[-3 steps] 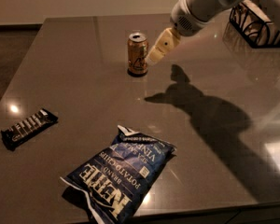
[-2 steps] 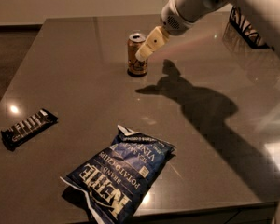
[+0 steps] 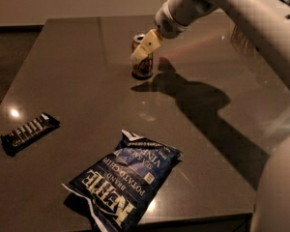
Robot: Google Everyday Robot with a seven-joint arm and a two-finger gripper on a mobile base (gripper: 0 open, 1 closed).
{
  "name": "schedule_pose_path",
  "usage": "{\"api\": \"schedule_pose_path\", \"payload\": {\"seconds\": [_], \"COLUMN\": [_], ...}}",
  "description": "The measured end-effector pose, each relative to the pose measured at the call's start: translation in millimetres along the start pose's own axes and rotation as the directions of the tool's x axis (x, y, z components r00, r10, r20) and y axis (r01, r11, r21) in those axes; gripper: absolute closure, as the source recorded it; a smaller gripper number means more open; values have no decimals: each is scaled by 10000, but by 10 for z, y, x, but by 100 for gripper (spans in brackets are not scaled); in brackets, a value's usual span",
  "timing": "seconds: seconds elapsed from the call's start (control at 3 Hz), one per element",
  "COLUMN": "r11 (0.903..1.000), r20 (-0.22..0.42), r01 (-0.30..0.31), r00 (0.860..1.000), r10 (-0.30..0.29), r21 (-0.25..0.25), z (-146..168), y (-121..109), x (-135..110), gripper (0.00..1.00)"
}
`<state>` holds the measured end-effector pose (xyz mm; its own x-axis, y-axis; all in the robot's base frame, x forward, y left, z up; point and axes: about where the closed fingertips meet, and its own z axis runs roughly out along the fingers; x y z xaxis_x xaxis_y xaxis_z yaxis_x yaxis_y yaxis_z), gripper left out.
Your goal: Move orange can near rxbar chocolate
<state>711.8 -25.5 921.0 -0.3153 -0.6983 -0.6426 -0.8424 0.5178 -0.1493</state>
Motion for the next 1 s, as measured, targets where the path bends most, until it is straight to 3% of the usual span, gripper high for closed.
{"api": "schedule_pose_path", "payload": {"seconds": [0.33,1.0], "r11": [9995,9950], "r20": [-60,83], "r01": [136,641], "r00": [9999,9979], "r10": [-138,-637], "r21": [-298,-770], "z": [98,31], "y": [65,272], "x": [-39,-172], "gripper": [16,62]}}
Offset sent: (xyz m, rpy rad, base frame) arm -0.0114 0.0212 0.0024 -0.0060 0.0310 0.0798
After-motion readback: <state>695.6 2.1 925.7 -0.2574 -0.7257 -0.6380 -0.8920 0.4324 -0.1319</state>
